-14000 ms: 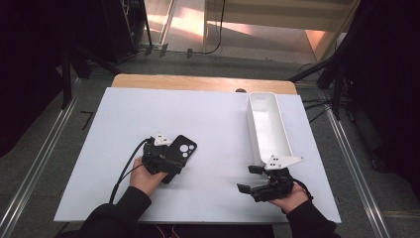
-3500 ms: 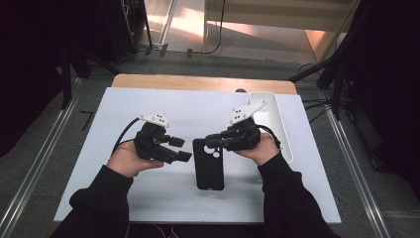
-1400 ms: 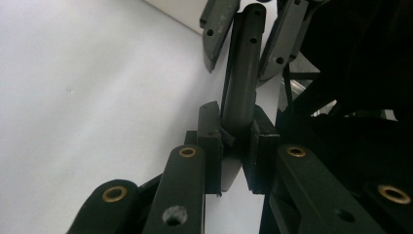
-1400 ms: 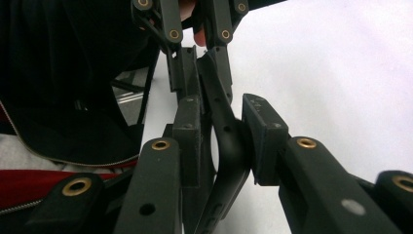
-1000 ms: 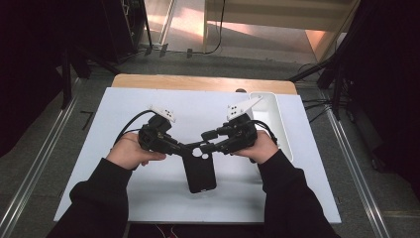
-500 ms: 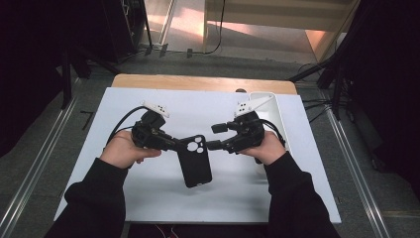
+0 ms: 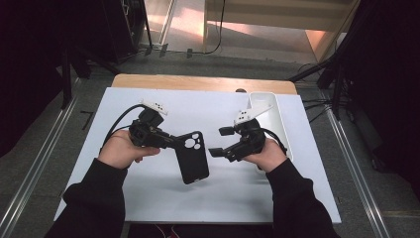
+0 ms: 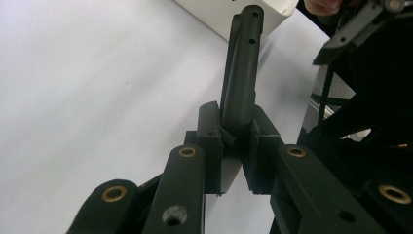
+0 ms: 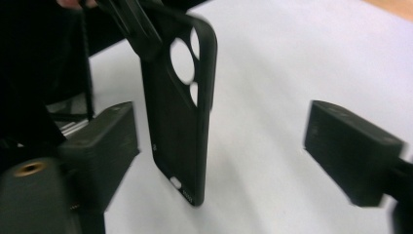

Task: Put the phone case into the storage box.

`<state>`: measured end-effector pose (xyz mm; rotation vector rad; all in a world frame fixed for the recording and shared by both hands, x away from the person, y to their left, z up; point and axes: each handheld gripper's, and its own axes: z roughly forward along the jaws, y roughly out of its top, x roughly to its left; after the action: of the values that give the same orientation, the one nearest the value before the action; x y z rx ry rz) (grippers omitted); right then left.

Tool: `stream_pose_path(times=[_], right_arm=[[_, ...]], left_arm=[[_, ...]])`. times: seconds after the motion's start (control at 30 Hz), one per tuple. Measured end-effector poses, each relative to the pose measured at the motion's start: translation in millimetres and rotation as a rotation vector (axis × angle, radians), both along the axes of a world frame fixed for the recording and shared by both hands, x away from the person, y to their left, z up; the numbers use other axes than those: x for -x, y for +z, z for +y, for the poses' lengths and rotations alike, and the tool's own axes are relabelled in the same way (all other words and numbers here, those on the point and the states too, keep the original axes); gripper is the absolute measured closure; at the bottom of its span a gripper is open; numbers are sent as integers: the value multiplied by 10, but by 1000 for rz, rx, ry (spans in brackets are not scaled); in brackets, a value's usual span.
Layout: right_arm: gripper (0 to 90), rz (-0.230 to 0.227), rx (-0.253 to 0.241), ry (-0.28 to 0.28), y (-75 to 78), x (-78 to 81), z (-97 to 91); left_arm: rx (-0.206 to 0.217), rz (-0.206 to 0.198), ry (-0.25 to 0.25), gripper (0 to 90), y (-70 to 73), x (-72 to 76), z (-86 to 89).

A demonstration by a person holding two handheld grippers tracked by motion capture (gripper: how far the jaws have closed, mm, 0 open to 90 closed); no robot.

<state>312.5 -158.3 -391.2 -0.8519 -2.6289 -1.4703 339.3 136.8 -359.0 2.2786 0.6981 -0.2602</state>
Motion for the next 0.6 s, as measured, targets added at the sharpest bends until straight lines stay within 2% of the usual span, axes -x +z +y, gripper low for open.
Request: stream_pose_path(times=[0.03,0.07,0.1,0.13,0.17,0.2,0.23,0.27,0.3,0.33,0.37,0.4,0.43,0.6], right_arm=[[53,16,10,-5,-49,8,-11],[53,16,10,-5,-49,8,-11],[0,30,7,-30,-109,14,-18],[0,30,7,-30,-109,14,-18],[0,23,-9,-63,-164,31,-33],[0,23,-9,-63,-164,31,-33],[0,12,-8,-106,-198,50,-41],[0,12,-8,-106,-198,50,-41],[0,22,-2,-145,-235,74,-42],[0,22,-2,-145,-235,74,-42],[0,14,19,-176,-247,93,-34],[0,14,19,-176,-247,93,-34],[0,8,30,-204,-261,116,-28],[0,23,1,-242,-293,160,-35]], left_arm=[[-2,-1,1,793,3,3,1],[-1,-2,3,793,3,5,2],[-3,-3,11,793,11,10,9],[-3,-3,11,793,11,10,9],[-1,-6,29,793,24,12,17],[-1,-6,29,793,24,12,17],[1,-11,39,793,40,11,25],[1,-11,39,793,40,11,25],[-4,-11,41,793,53,13,28],[-5,-12,45,793,58,16,28],[-10,-16,50,793,65,18,30],[-12,-15,53,793,68,19,31],[-9,-24,70,793,77,23,36],[-9,-35,92,792,96,33,29]])
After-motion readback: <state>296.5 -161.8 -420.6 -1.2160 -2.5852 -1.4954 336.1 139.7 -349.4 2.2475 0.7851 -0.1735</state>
